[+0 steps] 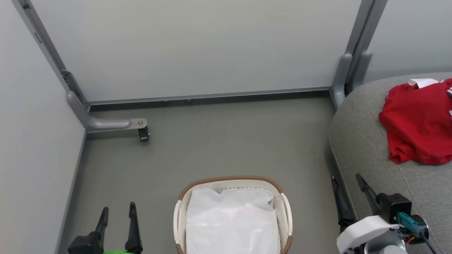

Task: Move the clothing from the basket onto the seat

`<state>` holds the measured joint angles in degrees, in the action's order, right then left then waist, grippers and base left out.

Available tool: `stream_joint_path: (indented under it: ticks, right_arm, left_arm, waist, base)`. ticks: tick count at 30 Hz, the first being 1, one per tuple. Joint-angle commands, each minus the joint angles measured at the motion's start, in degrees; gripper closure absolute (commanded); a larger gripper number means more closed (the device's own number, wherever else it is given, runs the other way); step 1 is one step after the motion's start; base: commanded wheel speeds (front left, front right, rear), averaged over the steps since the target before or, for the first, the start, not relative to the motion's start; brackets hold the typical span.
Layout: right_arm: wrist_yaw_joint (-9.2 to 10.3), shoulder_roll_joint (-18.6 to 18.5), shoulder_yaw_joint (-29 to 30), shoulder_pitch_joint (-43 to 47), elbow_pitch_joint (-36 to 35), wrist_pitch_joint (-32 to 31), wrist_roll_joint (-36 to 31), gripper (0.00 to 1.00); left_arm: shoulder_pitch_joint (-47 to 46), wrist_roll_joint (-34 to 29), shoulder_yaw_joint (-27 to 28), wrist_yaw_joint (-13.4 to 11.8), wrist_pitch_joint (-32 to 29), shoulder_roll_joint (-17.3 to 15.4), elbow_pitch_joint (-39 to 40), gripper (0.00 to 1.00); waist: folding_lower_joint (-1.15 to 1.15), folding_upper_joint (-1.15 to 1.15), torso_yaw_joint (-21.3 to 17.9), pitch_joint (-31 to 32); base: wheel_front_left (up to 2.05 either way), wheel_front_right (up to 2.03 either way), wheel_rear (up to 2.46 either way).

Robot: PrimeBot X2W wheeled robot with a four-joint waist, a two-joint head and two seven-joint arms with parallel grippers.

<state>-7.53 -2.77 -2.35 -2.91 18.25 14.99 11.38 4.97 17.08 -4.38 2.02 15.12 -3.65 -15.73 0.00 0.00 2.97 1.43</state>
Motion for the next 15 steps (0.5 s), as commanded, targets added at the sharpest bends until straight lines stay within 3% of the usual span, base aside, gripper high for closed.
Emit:
stream_joint_path:
  ticks: [1,9,10,15]
  right_arm:
    - [0.08,-0.2,-0.1,0.5,0.2,0.3,0.2,0.0]
    - [0.08,-0.2,-0.5,0.3,0.6,0.3,0.4,0.0]
    - [0.0,0.0,-0.5,0.0,0.6,0.0,0.3,1.0]
    - [0.0,0.3,-0.2,0.3,2.2,-0.7,1.9,1.0]
  left_arm:
    - [0.2,-0.4,0.2,0.3,0.0,0.1,-0.2,0.0]
    - [0.0,-0.4,1.0,0.8,0.0,0.3,-0.7,0.0]
    - [0.0,-0.3,0.7,0.6,0.0,0.4,-0.8,1.0]
    - [-0.2,1.5,1.0,0.6,-0.7,0.7,-2.6,1.0]
  waist:
    - [0.0,0.0,0.0,0.0]
    - [0.0,0.0,0.0,0.0]
    - [0.0,0.0,0.0,0.0]
    - [0.0,0.0,0.0,0.0]
  base:
    - [0.0,0.0,0.0]
    - [0.0,0.0,0.0]
    - [0.0,0.0,0.0]
    - [0.0,0.0,0.0]
